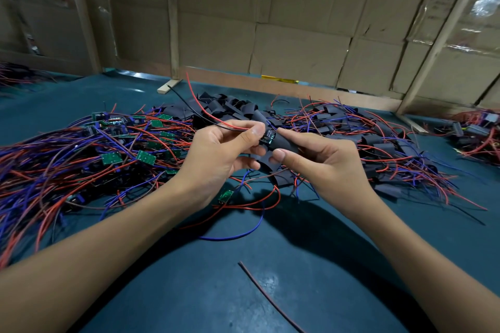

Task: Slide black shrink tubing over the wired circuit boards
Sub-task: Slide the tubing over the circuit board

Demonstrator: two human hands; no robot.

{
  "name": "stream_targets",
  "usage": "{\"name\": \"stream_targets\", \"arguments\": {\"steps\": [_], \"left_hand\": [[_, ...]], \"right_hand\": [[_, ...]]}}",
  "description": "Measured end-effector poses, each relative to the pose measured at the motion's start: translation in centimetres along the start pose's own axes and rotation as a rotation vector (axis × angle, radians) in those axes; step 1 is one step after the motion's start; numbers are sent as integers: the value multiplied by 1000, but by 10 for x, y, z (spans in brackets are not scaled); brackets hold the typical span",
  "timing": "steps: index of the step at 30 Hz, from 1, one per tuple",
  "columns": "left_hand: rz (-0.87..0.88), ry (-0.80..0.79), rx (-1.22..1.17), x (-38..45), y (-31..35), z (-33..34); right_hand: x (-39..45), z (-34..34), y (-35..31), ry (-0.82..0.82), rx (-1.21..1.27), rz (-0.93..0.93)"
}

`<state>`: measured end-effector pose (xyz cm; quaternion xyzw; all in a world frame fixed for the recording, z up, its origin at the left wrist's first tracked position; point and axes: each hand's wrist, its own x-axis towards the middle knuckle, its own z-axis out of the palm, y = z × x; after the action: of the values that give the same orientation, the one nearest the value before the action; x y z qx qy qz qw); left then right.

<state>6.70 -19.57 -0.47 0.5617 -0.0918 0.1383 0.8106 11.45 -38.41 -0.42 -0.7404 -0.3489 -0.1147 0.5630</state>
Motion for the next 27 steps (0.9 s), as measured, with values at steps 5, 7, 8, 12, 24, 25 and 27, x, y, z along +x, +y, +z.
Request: {"name": "stream_targets", "arguments": {"steps": [5, 7, 8, 12, 24, 25, 27], "left_hand": [[-21, -25, 25, 0, -2, -2], [-9, -40, 41, 0, -3, -2], [-5, -44, 39, 0, -3, -2], [-27, -45, -9, 1, -3, -3], [43, -100, -27, 0, -2, -2], [50, -110, -26, 0, -2, -3], [66, -140, -29, 0, -3, -4]], "right_hand": [[0, 0, -2, 0, 62, 31], [0, 0, -2, 11, 55, 33], [1, 1, -2, 14, 51, 33], [1, 2, -2, 14, 50, 27], [6, -2, -2, -36, 244, 80], [6, -2, -2, -38, 211, 54], [5, 0, 0, -39, 119, -1]]}}
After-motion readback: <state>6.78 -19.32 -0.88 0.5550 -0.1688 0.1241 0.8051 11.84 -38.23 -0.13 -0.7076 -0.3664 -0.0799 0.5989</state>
